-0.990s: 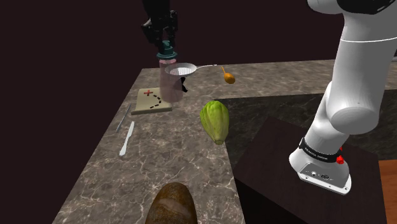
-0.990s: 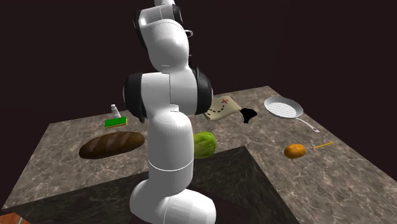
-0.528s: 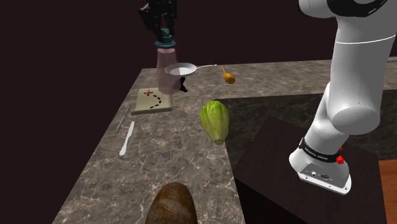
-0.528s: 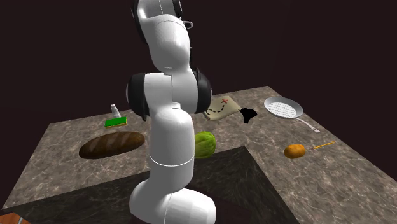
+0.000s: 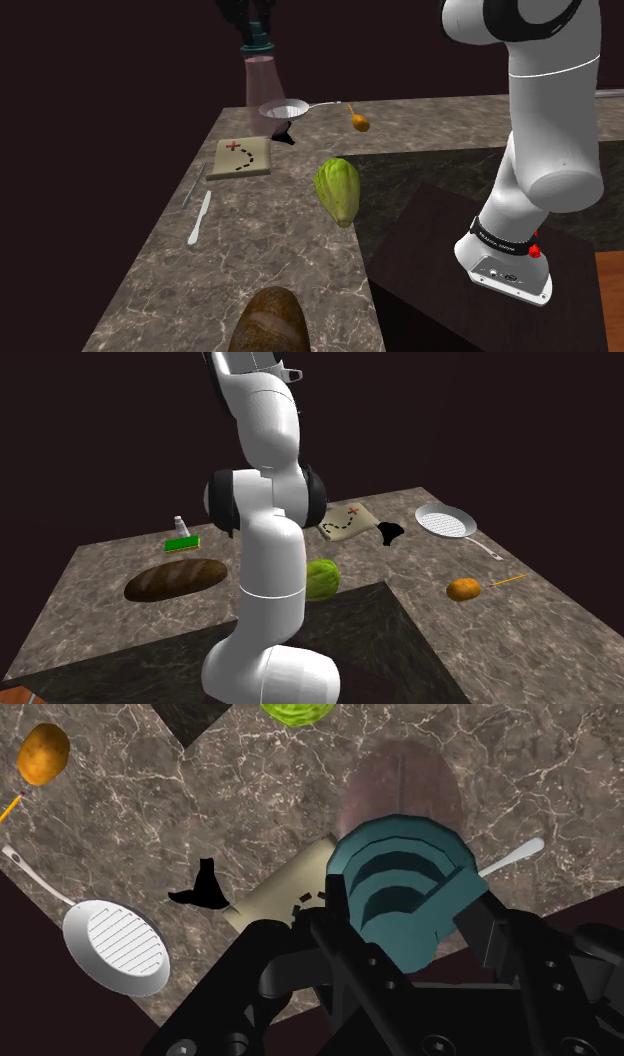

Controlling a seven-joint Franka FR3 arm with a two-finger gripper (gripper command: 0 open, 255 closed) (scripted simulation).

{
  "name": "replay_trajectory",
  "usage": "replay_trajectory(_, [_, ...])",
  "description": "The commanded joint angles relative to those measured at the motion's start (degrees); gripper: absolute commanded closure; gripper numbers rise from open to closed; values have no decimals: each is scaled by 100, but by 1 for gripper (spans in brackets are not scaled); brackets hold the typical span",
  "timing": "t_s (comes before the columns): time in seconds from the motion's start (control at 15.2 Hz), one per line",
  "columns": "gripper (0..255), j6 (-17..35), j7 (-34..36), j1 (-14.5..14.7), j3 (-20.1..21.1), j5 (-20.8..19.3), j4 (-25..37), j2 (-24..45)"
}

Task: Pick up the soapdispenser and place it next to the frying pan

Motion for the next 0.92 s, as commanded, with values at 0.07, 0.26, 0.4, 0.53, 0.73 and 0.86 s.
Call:
replay_trajectory(0.07, [255,281,-207,-357,-34,148,-473,-249])
replay_trajectory(0.26, [255,765,-528,-840,-119,349,-1187,-572])
replay_trajectory(0.4, [255,1036,-751,-1090,-206,443,-1529,-707])
replay_trajectory(0.53, [255,1278,-973,-1313,-292,511,-1800,-795])
replay_trajectory(0.73, [255,1601,-1298,-1606,-423,578,-2098,-851])
replay_trajectory(0.86, [255,1793,-1509,-1780,-512,606,-2234,-844])
